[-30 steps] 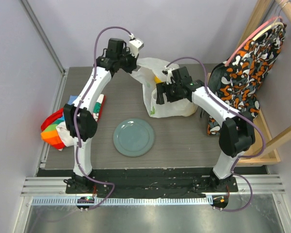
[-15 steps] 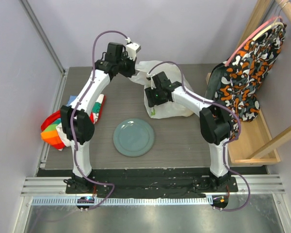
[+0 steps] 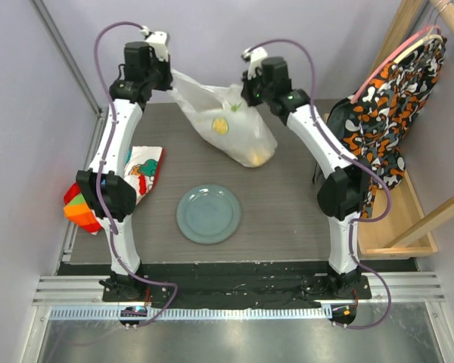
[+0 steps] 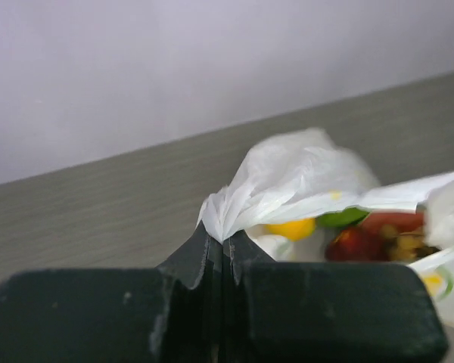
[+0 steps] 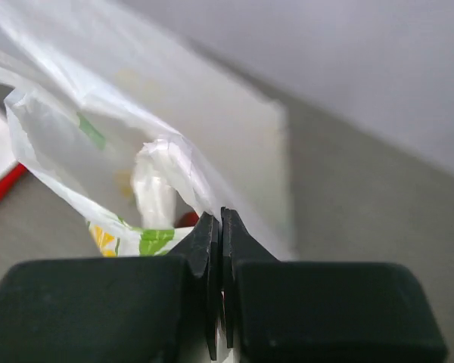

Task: Take the fake fruits out of the plastic bag
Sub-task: Adjust the plastic bag at the center of the board.

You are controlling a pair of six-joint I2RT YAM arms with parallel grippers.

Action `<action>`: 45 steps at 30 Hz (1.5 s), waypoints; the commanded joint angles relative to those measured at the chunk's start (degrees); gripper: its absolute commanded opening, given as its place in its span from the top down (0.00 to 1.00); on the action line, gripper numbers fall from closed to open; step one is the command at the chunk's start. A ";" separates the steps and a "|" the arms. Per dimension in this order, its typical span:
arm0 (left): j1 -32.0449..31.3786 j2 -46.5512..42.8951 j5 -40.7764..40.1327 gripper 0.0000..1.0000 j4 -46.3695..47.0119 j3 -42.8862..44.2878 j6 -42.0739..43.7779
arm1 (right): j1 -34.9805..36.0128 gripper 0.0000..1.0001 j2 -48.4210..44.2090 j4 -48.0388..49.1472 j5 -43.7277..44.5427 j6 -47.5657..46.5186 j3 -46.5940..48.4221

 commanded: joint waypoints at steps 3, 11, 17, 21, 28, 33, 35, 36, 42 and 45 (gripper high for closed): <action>1.67 -5.58 1.03 1.00 3.81 1.09 -4.31 | -3.98 0.99 -4.47 10.73 -0.69 -7.73 6.79; 1.67 -23.33 11.13 1.00 -0.06 -24.04 -9.15 | -4.51 0.99 -25.18 12.42 -2.89 -15.12 -29.89; 1.32 -37.03 18.69 1.00 -4.54 -51.00 -11.18 | -4.25 0.85 -36.37 3.47 0.54 -12.67 -51.73; 0.79 -40.39 24.57 1.00 -5.16 -57.91 -11.26 | -4.25 0.43 -40.25 -8.90 -8.30 -13.80 -47.65; 0.70 -41.37 26.53 1.00 -1.30 -56.42 -16.62 | 1.01 0.33 -38.77 -17.47 -21.34 -17.75 -28.48; 0.79 -40.31 26.35 1.00 -0.59 -53.69 -20.22 | 8.14 0.40 -32.09 -10.89 -21.43 -18.56 -31.89; 1.66 -40.75 26.79 1.00 0.64 -54.92 -21.98 | 9.02 0.40 -27.01 -9.04 -22.05 -18.29 -31.64; 2.01 -41.18 27.14 1.00 1.16 -55.62 -23.81 | 9.72 0.41 -25.15 -8.77 -22.05 -17.59 -30.94; 3.33 -43.30 28.02 1.00 0.64 -56.86 -23.04 | 10.43 0.46 -14.26 -2.97 -18.01 -9.16 -24.09; 5.26 -44.70 28.11 1.00 1.17 -58.17 -24.18 | 10.78 0.50 -10.47 -0.07 -17.65 -2.74 -22.23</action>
